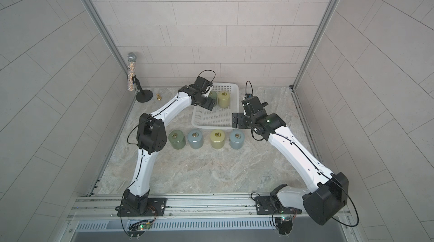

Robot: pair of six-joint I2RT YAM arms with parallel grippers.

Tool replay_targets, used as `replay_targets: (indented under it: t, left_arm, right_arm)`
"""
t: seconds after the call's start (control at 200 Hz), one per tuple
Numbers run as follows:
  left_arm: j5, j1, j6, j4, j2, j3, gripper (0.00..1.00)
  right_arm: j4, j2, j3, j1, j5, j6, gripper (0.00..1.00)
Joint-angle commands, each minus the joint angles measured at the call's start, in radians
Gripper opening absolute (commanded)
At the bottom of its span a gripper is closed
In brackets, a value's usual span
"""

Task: Take the tea canister out of the basket
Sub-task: Pick up the tea canister from the basket.

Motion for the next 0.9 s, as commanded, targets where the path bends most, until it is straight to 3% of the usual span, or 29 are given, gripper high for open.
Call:
replay_targets:
  t: [0.0, 0.33, 0.61, 0.891]
  left_arm:
    - [-0.009, 0.007, 0.023, 0.036, 0.040, 0.063, 0.98]
    - [-0.075, 0.019, 0.034, 0.102, 0.138, 0.137, 1.00]
    - [-0.053, 0.025, 0.014, 0.210, 0.190, 0.148, 1.00]
    - [-0.047, 0.033, 0.001, 0.208, 0.272, 0.226, 1.00]
  right_arm:
    - [-0.019, 0.017, 0.033, -0.004, -0.008, -0.010, 1.00]
    - [-0.037, 0.072, 0.084, -0.007, -0.016, -0.023, 1.00]
    - [-0.046, 0.125, 0.126, -0.009, -0.035, -0.026, 1.00]
    - [-0.071, 0.162, 0.162, -0.010, -0.034, -0.036, 1.00]
